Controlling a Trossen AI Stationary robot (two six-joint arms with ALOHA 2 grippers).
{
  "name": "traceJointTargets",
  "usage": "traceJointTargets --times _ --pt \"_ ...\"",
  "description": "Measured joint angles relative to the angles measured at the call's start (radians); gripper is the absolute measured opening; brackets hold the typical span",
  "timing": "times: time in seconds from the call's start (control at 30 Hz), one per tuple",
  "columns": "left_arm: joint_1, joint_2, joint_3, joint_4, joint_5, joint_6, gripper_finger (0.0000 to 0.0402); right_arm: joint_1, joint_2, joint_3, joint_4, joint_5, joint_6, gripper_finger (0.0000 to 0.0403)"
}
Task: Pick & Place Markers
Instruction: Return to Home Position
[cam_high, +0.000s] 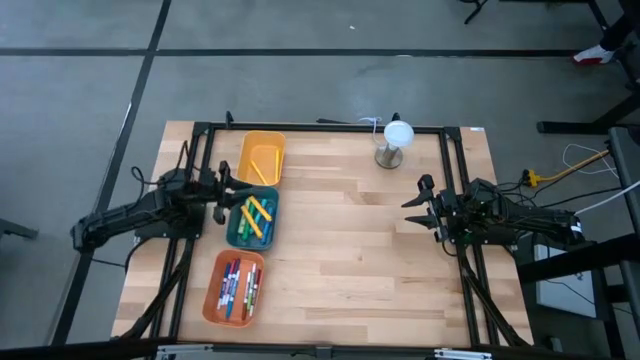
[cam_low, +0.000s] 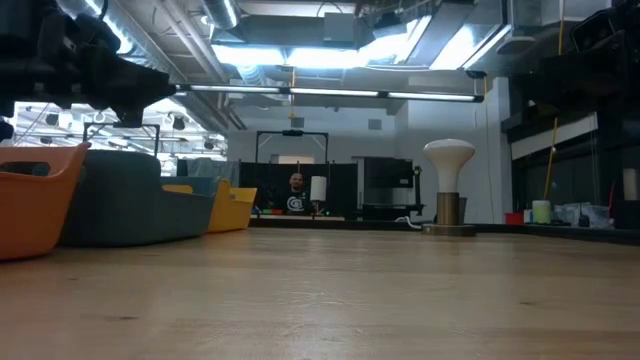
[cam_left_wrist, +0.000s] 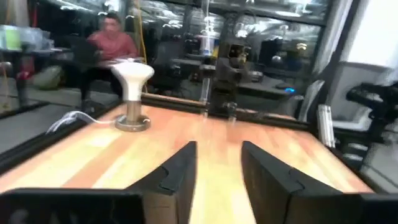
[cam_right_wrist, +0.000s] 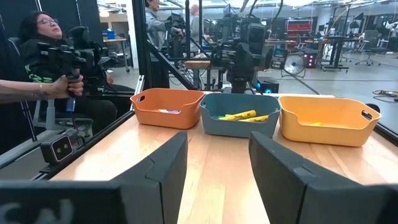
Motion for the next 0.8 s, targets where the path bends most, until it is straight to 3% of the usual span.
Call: traceJointTargets --times 0.2,0.3,0.6,0.8 --pt "0.044 0.006 0.000 -0.003 0.019 0.074 0.0116 0.000 0.000 0.000 0.000 0.000 0.000 0.0170" --pt "0.043 0.011 0.000 -0.007 -0.021 0.100 0.0119 0.000 0.000 0.000 0.000 0.000 0.000 0.0170" --pt "0.043 0.015 0.000 -0.042 -0.345 0.105 0.0116 0.000 0.000 0.000 0.000 0.000 0.000 0.0170" --pt "0.043 0.050 0.000 -0.051 -0.302 0.158 0.0120 0.000 0.000 0.000 0.000 0.000 0.000 0.0170"
